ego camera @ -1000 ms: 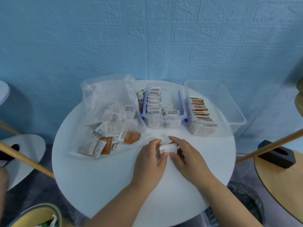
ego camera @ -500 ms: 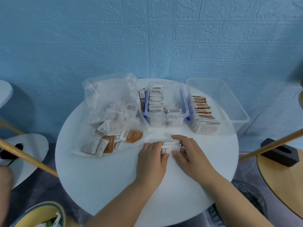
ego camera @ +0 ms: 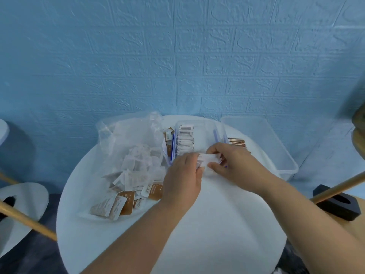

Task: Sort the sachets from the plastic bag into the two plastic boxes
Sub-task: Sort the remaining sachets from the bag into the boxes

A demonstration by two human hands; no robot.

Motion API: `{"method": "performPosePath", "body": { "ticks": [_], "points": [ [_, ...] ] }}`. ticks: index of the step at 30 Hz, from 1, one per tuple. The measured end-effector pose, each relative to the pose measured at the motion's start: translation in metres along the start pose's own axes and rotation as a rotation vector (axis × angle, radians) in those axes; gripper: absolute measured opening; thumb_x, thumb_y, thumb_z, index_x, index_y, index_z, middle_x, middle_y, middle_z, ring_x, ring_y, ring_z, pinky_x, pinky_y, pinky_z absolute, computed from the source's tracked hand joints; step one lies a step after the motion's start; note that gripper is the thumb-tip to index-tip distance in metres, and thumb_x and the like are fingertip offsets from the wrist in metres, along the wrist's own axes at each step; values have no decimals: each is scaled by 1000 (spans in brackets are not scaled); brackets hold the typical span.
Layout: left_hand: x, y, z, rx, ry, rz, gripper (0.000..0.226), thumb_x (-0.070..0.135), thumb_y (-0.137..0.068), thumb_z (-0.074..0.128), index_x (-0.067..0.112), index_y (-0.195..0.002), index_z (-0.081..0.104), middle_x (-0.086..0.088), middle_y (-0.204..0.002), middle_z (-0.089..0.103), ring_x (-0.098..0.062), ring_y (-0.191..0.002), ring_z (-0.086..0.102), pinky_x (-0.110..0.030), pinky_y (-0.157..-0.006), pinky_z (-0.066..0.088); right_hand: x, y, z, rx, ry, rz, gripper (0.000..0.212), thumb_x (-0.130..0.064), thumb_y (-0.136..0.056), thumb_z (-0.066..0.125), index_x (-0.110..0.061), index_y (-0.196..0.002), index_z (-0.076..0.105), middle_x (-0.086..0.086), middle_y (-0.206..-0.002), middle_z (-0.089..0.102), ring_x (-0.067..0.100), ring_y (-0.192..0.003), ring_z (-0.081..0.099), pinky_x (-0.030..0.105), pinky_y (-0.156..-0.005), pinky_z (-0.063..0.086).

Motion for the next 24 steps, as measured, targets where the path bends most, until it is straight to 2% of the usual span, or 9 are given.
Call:
{"method": "performPosePath", "body": {
  "ticks": [2, 4, 7, 9, 11, 15, 20, 24],
  "points": [
    [-4, -18, 2, 6, -6, -26, 30, 19, -91, 53, 3, -116, 53, -14, -106, 58, -30, -99, 50, -35, -78, 40, 4, -18, -6, 8, 38, 8, 21, -17, -86, 62, -18, -106, 59, -18, -73, 47, -1, -62, 47, 19, -65, 34],
    [-10, -33, 6, 22, -6, -46, 27, 23, -91, 53, 7, -113, 54, -10, -104, 59, -27, -99, 49, -34, -79, 39, 10, -35, -10, -8, 40, 28, 22, -17, -87, 61, -18, -109, 59, -17, -73, 48, -2, -63, 46, 16, -61, 33],
    [-24, -44, 15, 85, 19, -75, 30, 22, -85, 63, 12, -113, 58, -6, -108, 62, -28, -104, 51, -37, -87, 40, 24, -58, -13, -3, 49, 64, 23, -15, -87, 61, -14, -110, 59, -7, -83, 58, 11, -72, 50, 15, -62, 34],
    [-36, -43, 21, 139, 36, -100, 39, 22, -80, 70, 9, -115, 58, -9, -113, 61, -31, -107, 52, -38, -92, 40, 40, -75, -16, 42, 47, 105, 22, -12, -85, 61, -11, -107, 60, 3, -94, 63, 15, -79, 52, 20, -70, 37],
    [-46, -38, 29, 152, 63, -158, 49, 32, -79, 70, 7, -118, 55, -12, -122, 55, -32, -114, 48, -38, -97, 37, 57, -94, -19, 56, 41, 146, 20, -10, -83, 60, -11, -103, 60, 4, -96, 63, 18, -85, 54, 24, -74, 40],
    [-53, -25, 39, 146, 168, -247, 73, 63, -76, 46, 9, -125, 49, -9, -131, 44, -24, -122, 41, -29, -100, 31, 73, -121, -9, -63, 146, 128, 25, -12, -83, 59, -12, -108, 58, 1, -102, 60, 15, -88, 50, 19, -71, 32],
    [-57, -24, 45, 197, 220, -250, 74, 62, -76, 46, 8, -125, 47, -8, -130, 44, -22, -121, 44, -33, -99, 40, 85, -135, 11, -248, 328, 26, 25, -15, -84, 56, -13, -109, 57, 5, -105, 63, 17, -89, 51, 22, -71, 32],
    [-59, -25, 46, 186, 238, -273, 81, 65, -72, 48, 7, -129, 44, -7, -131, 43, -18, -122, 41, -30, -100, 37, 91, -143, 20, -340, 448, -29, 24, -16, -84, 54, -14, -108, 56, 5, -107, 62, 23, -99, 54, 26, -77, 36]
  ]
}}
Point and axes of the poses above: each hand's wrist, its own y-axis away from the middle knuckle, its own z-axis out of the palm, x = y × z, the point moved 2 cm from there along -y, towards the middle knuckle
